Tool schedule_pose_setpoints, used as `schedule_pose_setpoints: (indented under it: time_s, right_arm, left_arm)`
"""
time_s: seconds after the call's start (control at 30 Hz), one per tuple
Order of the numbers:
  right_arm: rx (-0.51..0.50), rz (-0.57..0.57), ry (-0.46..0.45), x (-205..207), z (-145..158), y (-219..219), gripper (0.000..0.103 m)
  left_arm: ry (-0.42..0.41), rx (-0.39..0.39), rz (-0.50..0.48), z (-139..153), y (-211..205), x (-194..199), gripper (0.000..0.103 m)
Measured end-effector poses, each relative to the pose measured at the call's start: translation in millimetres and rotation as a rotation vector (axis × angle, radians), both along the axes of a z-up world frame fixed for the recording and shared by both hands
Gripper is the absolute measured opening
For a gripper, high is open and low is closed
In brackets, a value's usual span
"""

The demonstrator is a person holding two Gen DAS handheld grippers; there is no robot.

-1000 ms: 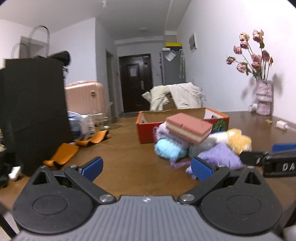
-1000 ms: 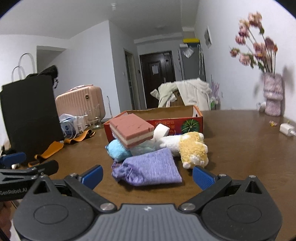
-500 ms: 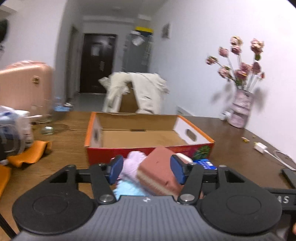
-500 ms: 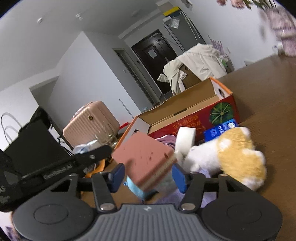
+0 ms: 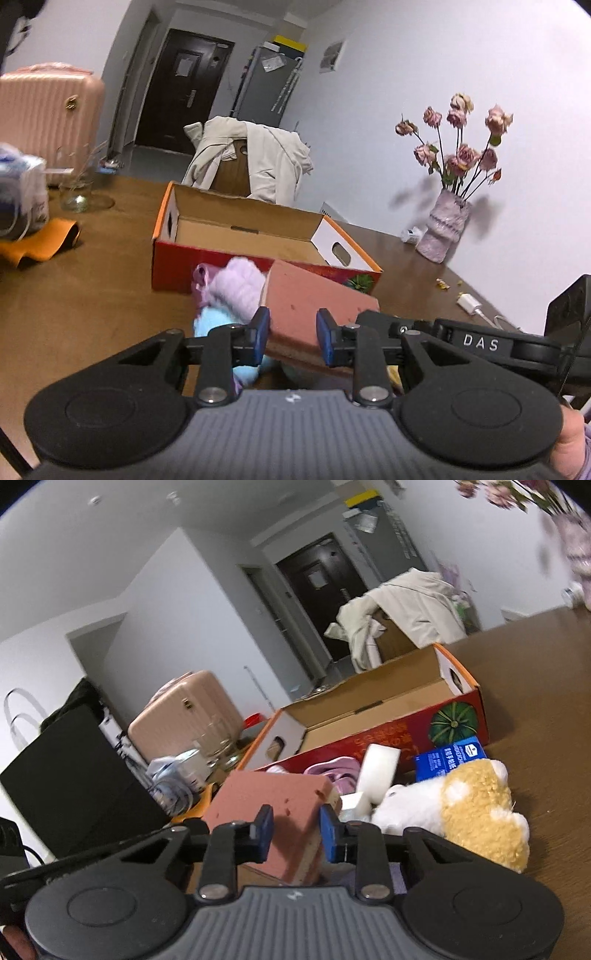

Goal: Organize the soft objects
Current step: 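Close both grippers on the pink layered sponge block from either side, then carry the pink block into the cardboard box and open both grippers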

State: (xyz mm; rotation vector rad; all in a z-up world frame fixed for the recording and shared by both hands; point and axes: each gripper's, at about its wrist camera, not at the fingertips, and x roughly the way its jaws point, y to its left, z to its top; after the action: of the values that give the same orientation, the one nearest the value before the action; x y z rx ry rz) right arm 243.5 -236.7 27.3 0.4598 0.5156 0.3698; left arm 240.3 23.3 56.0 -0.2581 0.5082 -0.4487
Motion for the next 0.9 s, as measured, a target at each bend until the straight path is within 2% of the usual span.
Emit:
schedule_pose_setpoints:
  time_s: [0.17,0.3,0.53,0.67,0.73,0.9]
  right_arm:
    - [-0.033,0.035,-0.009,-26,10,8,0.025]
    - [-0.030,0.051,-0.025,-37,17,11,0.025]
    - [-0.045,0.047,-0.026,-22,27,9,0.025]
    - [-0.105,0.072,-0.053,14,49,14,0.025]
    - [-0.120,0.091,-0.043,53,60,13,0.025]
    - [-0.092,0.134,0.077,184,71,13,0.025]
  left_arm:
    - [0.011,-0.024,0.026,3,9,-32,0.025]
    - [-0.022,-0.033,0.045,11,13,-47,0.025]
    - [-0.024,-0.018,0.054,18,5,-31,0.025]
    - [-0.042,0.015,0.065,36,0,14,0.025]
    - [-0.003,0.018,0.061,42,-1,56,0.025]
    - [0.128,0.042,0.106,41,-2,183,0.025]
